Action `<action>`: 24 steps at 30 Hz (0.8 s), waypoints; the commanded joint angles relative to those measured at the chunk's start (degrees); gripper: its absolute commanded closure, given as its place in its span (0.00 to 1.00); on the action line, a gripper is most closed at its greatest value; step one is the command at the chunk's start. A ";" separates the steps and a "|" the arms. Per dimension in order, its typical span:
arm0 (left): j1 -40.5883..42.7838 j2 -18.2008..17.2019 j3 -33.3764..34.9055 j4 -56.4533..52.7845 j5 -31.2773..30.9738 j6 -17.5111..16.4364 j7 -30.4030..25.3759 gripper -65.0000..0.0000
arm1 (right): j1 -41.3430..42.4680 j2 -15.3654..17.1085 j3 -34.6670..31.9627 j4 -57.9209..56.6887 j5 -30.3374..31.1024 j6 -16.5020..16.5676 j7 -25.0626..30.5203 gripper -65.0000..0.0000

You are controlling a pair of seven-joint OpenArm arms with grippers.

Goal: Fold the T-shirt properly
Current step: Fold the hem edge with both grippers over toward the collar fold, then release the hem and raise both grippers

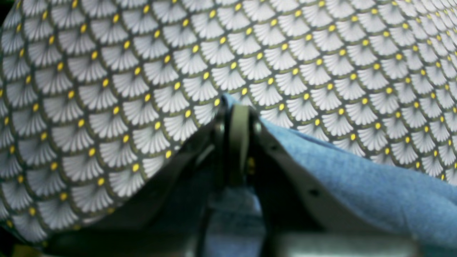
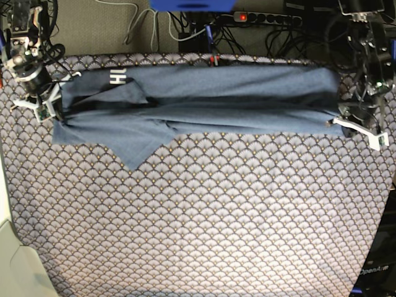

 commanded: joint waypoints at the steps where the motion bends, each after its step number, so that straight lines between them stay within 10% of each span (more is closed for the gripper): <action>1: -0.25 -0.91 -0.43 1.27 -0.11 -0.34 -0.87 0.99 | 0.26 1.17 0.69 0.71 0.09 -0.74 0.98 1.00; 8: 1.95 -0.47 -0.17 0.48 0.07 -7.82 -0.60 0.99 | -0.18 1.17 0.43 0.71 0.09 -0.74 0.98 1.00; 16: 3.88 -0.82 -0.35 0.39 0.51 -8.70 -0.52 0.99 | -0.18 1.08 0.43 0.71 0.09 -0.74 0.89 1.00; 24: 6.87 -0.64 -0.35 0.65 0.07 -8.70 -0.52 0.77 | -0.88 0.99 0.43 0.71 0.09 -0.74 0.89 1.00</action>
